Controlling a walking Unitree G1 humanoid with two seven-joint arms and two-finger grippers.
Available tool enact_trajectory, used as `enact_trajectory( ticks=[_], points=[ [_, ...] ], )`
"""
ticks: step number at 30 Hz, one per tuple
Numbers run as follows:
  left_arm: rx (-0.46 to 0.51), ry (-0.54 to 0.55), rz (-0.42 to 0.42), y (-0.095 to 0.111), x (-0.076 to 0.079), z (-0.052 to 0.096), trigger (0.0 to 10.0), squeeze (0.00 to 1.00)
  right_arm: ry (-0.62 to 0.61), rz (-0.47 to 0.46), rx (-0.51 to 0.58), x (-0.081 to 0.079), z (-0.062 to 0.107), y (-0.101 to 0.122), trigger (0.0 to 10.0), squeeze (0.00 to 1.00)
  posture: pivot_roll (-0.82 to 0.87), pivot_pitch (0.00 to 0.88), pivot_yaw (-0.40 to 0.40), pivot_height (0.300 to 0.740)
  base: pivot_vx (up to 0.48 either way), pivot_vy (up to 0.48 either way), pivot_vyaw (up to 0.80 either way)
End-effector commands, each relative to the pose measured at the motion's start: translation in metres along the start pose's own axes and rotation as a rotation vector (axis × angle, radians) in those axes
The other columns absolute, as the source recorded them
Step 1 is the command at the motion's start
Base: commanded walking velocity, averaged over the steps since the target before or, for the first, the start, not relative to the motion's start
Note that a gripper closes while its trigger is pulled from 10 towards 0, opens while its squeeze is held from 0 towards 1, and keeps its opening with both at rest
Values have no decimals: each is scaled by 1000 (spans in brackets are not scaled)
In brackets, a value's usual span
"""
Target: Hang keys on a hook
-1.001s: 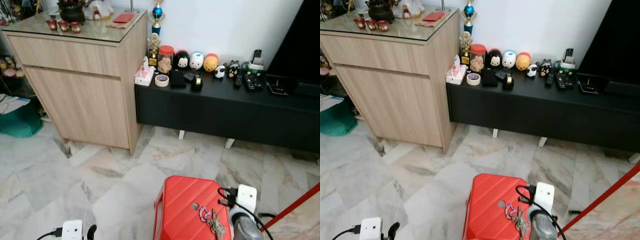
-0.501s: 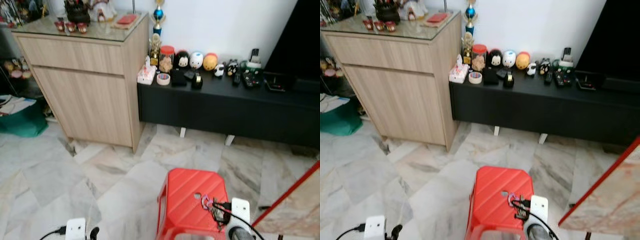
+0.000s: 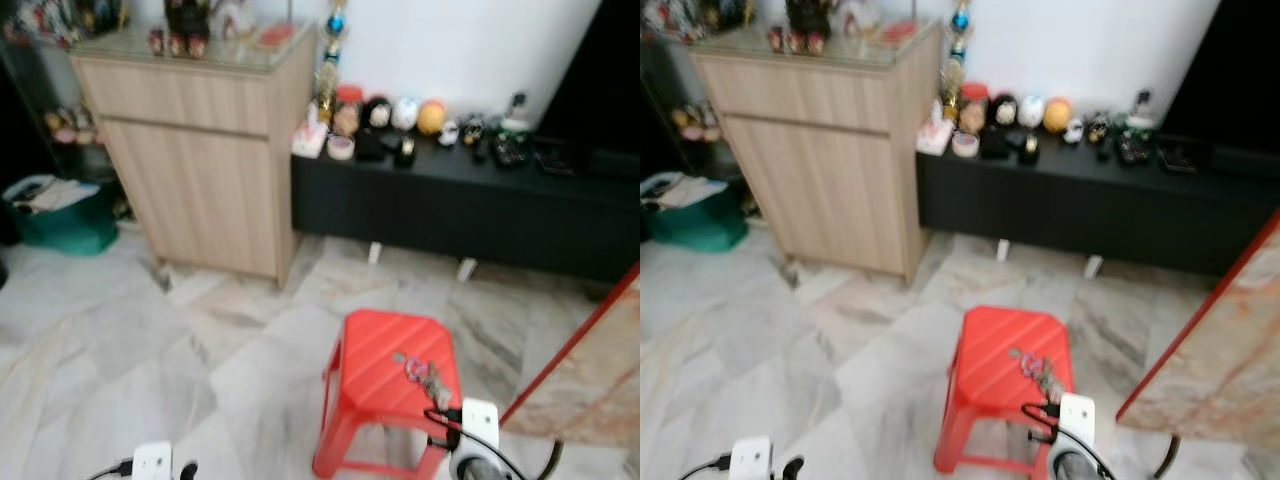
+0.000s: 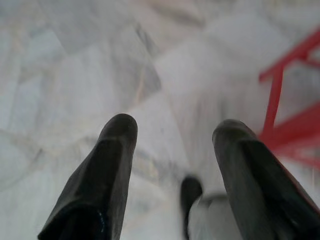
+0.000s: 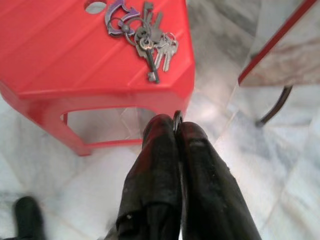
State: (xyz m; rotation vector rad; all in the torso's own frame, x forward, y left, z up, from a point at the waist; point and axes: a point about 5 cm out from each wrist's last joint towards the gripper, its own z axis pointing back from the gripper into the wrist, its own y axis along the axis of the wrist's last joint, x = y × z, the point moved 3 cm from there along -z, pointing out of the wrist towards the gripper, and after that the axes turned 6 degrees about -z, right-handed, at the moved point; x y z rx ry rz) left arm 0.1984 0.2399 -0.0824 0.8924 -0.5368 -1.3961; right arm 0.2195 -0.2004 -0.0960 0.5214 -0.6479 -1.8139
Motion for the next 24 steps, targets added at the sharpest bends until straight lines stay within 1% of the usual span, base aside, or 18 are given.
enact_trajectory(
  ticks=[1,6,9,12,14,18,20,24],
  points=[
    [-53,-1,-12,-15,0,6,10000,0,0,-7,12,-1,-1,5,10000,0,42,0,-70,728,0,0,0],
    [-57,9,-32,-17,-2,7,10000,0,-13,-19,12,3,-1,4,10000,0,44,0,-70,728,0,-56,0],
    [-57,27,-14,-18,-3,8,10000,0,-34,-52,19,9,-1,5,10000,0,43,0,-73,728,0,-480,0],
    [-53,24,-10,-17,0,8,10000,0,-39,-73,28,12,-1,9,10000,0,45,0,-74,728,0,-480,0],
    [-58,27,-6,-18,-1,7,10000,0,-37,-69,25,12,-1,9,10000,0,46,0,-74,728,0,-480,0],
    [-58,25,-6,-18,0,7,10000,0,-34,-86,26,11,-2,10,10000,0,46,0,-75,728,0,-480,-759],
    [-57,26,-6,-17,0,7,10000,0,-38,-73,35,12,-2,11,10000,0,47,0,-75,728,0,-480,-788],
    [-40,35,-3,-13,-3,6,10000,0,-53,-94,68,13,-2,19,10000,0,54,0,-75,728,0,-480,-791]
  ],
)
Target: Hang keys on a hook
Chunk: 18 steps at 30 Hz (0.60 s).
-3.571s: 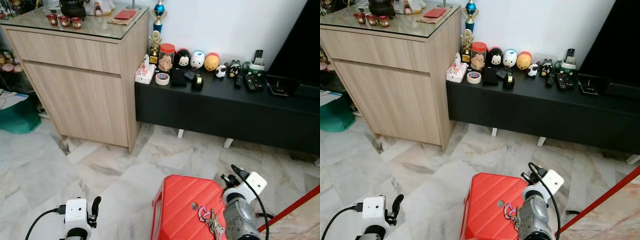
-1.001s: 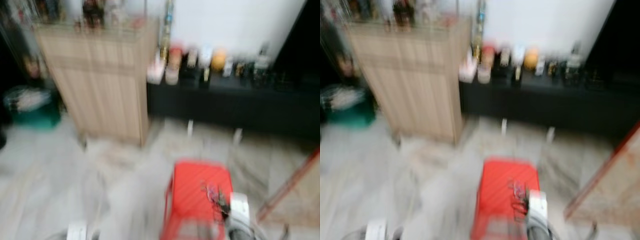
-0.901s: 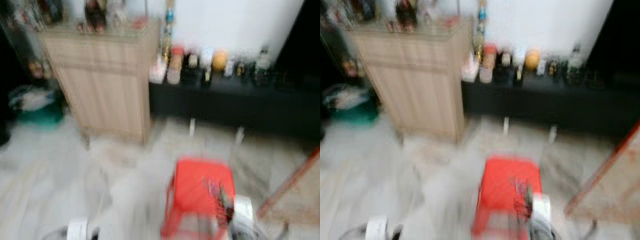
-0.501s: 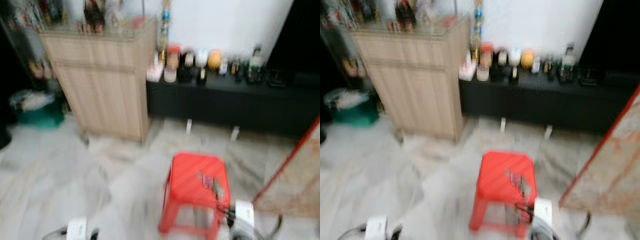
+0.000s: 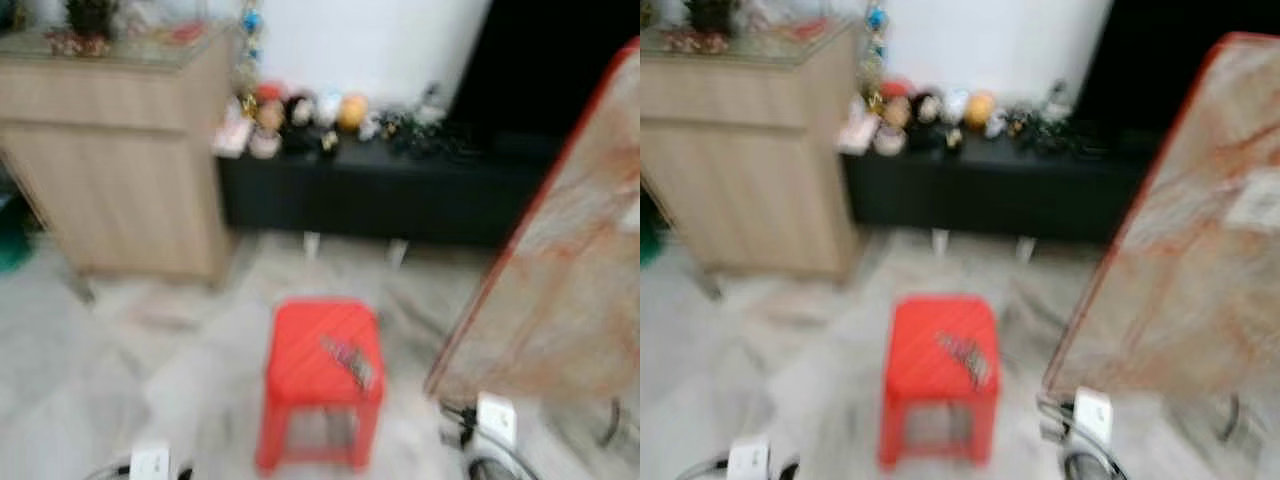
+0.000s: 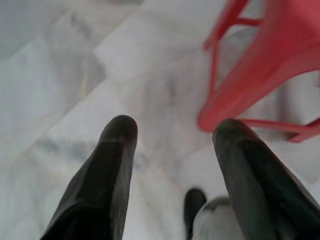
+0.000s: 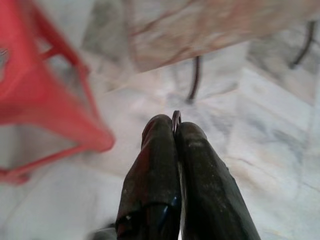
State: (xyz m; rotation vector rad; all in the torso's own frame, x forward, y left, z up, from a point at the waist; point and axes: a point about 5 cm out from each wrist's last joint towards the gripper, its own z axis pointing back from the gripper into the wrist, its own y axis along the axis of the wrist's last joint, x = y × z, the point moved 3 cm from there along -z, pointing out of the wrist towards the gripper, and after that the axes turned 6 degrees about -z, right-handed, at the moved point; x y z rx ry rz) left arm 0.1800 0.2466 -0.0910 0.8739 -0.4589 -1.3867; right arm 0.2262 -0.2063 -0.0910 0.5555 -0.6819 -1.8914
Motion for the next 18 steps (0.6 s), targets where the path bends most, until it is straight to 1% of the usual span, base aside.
enact_trajectory(
  ticks=[1,4,6,8,9,12,13,14,16,18],
  points=[
    [20,-8,1,5,5,-2,10000,0,-28,-12,37,8,-1,10,10000,0,54,0,-75,728,0,-480,-788],
    [16,-6,1,5,3,-2,10000,0,-28,-9,57,7,-2,17,10000,0,53,0,-74,728,0,-480,0],
    [13,2,13,4,3,-1,10000,0,-31,-29,89,4,-4,27,10000,0,55,0,-74,728,0,0,0],
    [13,1,13,4,3,-1,10000,0,-36,-36,101,3,-4,31,10000,0,57,0,-75,728,0,0,0],
    [14,0,14,4,3,-1,10000,0,-38,-39,121,2,-4,37,10000,0,57,0,-75,728,0,0,0],
    [15,-1,19,4,4,-1,10000,0,-73,1,215,1,-5,60,10000,0,57,0,-75,728,0,0,0],
    [15,-1,19,4,4,-1,10000,0,-73,1,215,1,-5,60,10000,0,57,0,-75,728,0,0,0],
    [15,-1,20,4,4,-1,10000,0,-104,16,317,0,-3,83,10000,0,56,0,-75,728,0,0,0],
    [15,-1,21,4,4,-1,10000,0,-115,13,383,-2,-1,99,10000,0,54,0,-76,728,0,0,0],
    [17,-1,22,4,4,-1,10000,0,-139,37,482,-6,4,119,10000,0,53,0,-76,728,0,0,0]
  ],
)
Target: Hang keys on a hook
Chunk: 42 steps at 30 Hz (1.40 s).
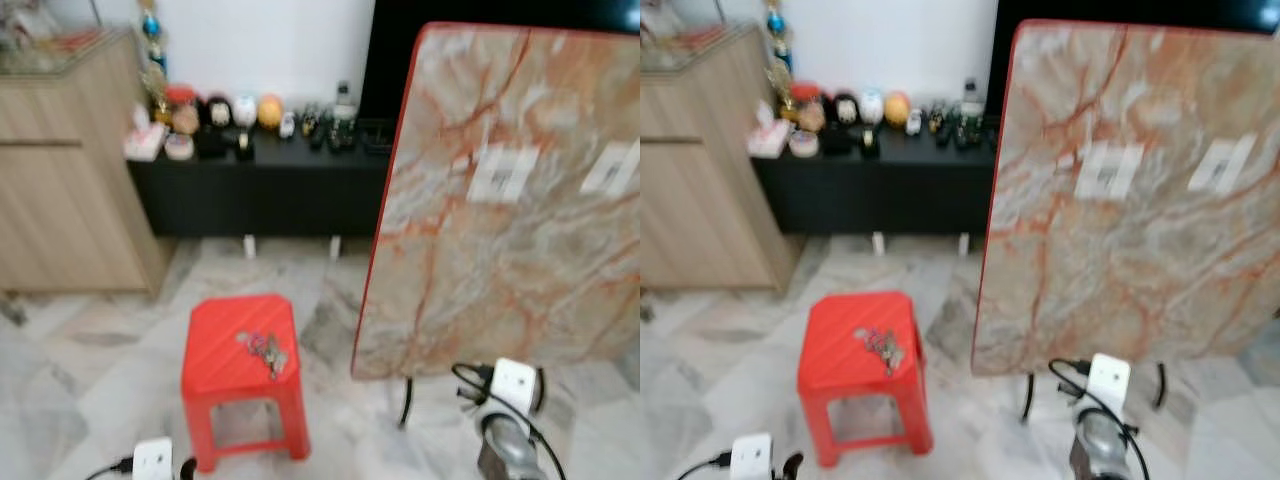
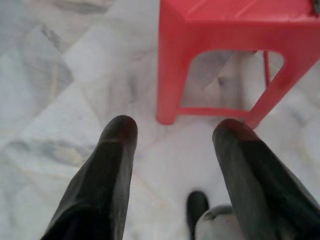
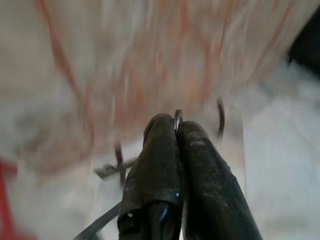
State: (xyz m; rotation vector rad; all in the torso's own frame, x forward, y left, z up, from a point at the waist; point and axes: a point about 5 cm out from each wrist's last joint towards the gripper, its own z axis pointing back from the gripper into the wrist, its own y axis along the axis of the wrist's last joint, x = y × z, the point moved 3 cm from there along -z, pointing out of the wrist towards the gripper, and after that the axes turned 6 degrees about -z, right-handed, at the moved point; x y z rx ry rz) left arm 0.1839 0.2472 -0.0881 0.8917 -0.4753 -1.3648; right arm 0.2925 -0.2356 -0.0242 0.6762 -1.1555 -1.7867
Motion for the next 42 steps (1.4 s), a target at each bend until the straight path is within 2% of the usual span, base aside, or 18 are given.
enact_trajectory(
  ticks=[1,6,11,13,20,24,28,33,42],
  points=[
    [-5,-9,5,-1,5,0,10000,0,-11,10,85,-2,-4,21,10000,0,53,0,-76,728,0,0,0],
    [-1,-11,10,0,7,0,10000,0,-84,19,205,4,-4,41,10000,0,51,0,-80,728,0,0,0],
    [1,-11,13,0,8,0,10000,0,-97,44,275,4,-1,50,10000,0,52,0,-83,728,0,0,0],
    [6,-12,18,1,9,0,10000,0,-106,69,354,2,2,61,10000,0,49,0,-82,728,0,0,0],
    [7,-17,24,1,10,0,10000,0,-136,90,450,-1,5,82,10000,0,50,0,-81,728,0,0,0],
    [7,-20,19,3,10,-1,10000,0,-119,47,506,-12,7,102,10000,0,50,0,-82,728,0,0,0],
    [6,-19,17,3,10,-2,10000,0,-66,68,520,-22,9,103,10000,0,54,0,-87,728,0,0,0],
    [6,-24,6,3,10,-2,10000,0,1,75,483,-30,11,92,10000,0,59,0,-86,728,0,0,0],
    [4,-15,14,2,10,-1,10000,0,33,82,457,-31,10,88,10000,0,54,0,-92,728,0,-227,0]
  ],
)
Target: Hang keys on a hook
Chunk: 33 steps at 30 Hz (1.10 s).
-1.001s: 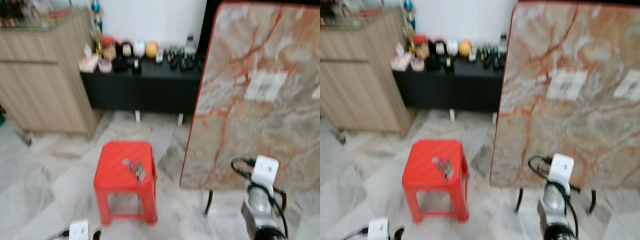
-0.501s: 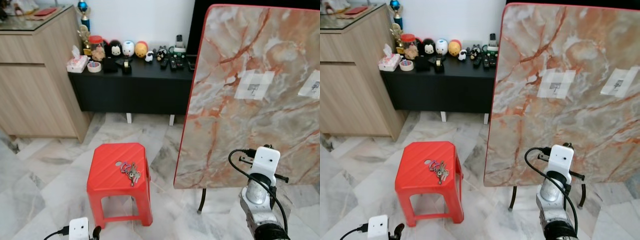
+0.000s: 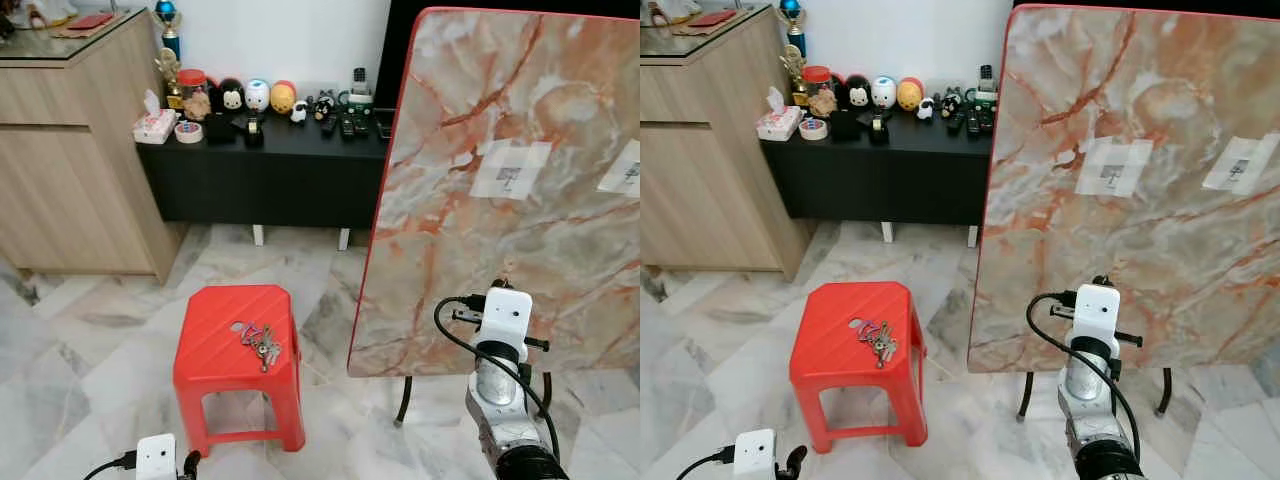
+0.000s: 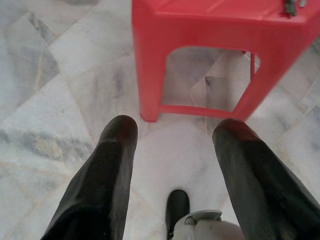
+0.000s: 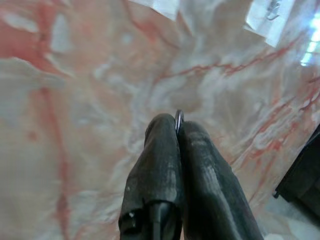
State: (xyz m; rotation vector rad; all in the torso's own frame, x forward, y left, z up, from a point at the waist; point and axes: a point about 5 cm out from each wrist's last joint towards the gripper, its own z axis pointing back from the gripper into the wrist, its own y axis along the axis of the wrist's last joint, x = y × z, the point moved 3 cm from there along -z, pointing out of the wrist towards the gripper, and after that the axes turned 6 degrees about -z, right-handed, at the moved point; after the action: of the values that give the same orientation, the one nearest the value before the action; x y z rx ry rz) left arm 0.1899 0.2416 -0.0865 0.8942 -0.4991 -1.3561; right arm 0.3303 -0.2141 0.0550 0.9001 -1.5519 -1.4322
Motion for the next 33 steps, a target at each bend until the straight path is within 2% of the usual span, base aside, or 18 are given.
enact_trajectory(
  ticks=[1,10,20,24,27,33],
  points=[
    [-13,-4,4,-4,4,1,10000,0,-13,-9,4,5,-4,4,10000,0,54,0,-92,728,0,0,0],
    [-31,-8,12,-7,4,2,10000,0,0,-25,20,3,-12,13,10000,0,56,0,-96,728,0,0,0],
    [-28,-11,21,-6,5,2,10000,0,2,-67,-5,2,-13,12,10000,0,58,0,-97,728,0,0,0],
    [-28,-14,22,-6,6,1,10000,0,-17,-141,-43,2,-14,9,10000,0,59,0,-97,728,249,0,-600],
    [-29,-14,24,-6,5,2,10000,0,-12,-144,-42,2,-15,9,10000,0,58,0,-97,728,255,0,-800],
    [-37,-15,27,-8,6,2,10000,0,30,-165,-46,-5,-15,10,10000,0,60,0,-99,728,261,0,0]
  ],
)
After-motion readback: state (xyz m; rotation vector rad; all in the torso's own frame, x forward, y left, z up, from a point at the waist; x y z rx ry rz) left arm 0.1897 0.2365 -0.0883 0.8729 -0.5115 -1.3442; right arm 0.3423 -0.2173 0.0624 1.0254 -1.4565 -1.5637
